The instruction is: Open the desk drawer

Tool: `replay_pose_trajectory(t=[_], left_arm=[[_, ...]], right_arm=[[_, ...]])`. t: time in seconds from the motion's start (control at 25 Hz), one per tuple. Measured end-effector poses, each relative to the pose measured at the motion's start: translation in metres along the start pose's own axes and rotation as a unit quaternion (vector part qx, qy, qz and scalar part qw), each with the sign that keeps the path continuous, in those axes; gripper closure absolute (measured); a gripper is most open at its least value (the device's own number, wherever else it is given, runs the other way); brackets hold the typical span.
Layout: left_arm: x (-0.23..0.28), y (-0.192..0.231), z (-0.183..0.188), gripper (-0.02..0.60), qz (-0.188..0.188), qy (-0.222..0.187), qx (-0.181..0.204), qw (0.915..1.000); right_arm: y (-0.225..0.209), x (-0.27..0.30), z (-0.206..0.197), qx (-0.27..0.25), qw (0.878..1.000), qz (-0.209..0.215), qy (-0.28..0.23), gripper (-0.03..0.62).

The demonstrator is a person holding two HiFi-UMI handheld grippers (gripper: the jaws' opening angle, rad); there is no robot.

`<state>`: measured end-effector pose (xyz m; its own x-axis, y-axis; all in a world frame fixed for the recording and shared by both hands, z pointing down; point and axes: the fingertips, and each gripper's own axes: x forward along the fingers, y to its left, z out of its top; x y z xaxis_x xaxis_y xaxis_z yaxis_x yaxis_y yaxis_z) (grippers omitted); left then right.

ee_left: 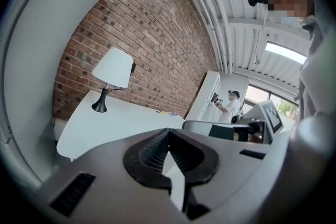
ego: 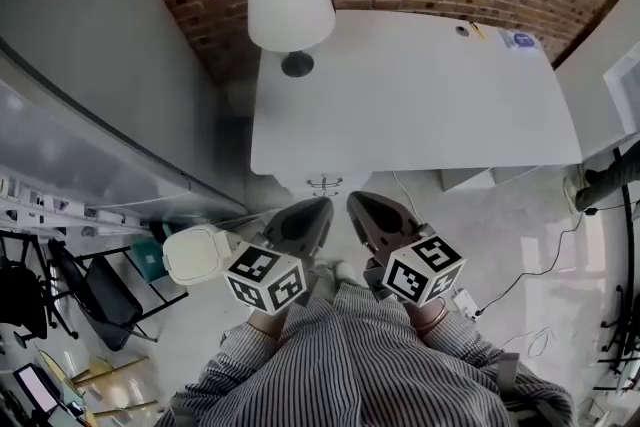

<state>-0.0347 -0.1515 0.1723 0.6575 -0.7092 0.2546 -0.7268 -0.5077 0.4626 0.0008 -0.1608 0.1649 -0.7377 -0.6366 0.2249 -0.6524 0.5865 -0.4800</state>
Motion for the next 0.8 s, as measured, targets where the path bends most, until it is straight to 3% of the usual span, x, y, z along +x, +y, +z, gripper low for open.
replay_pose_trajectory(t=[0.44, 0.68, 0.8], left_arm=[[0.002, 0.018, -0.015, 0.571, -0.025, 0.031, -0.013, 0.9991], [0.001, 0.036, -0.034, 0.571, -0.019, 0.044, -0.051, 0.9976], [0.0, 0.047, -0.039, 0.571, -0.007, 0.047, -0.056, 0.9973]], right_arm=[[-0.002, 0.005, -0.028, 0.027, 0.999, -0.013, 0.032, 0.577], [-0.006, 0.014, -0.043, 0.082, 0.996, -0.011, 0.032, 0.577], [-0.008, 0.018, -0.05, 0.059, 0.997, -0.013, 0.043, 0.577]])
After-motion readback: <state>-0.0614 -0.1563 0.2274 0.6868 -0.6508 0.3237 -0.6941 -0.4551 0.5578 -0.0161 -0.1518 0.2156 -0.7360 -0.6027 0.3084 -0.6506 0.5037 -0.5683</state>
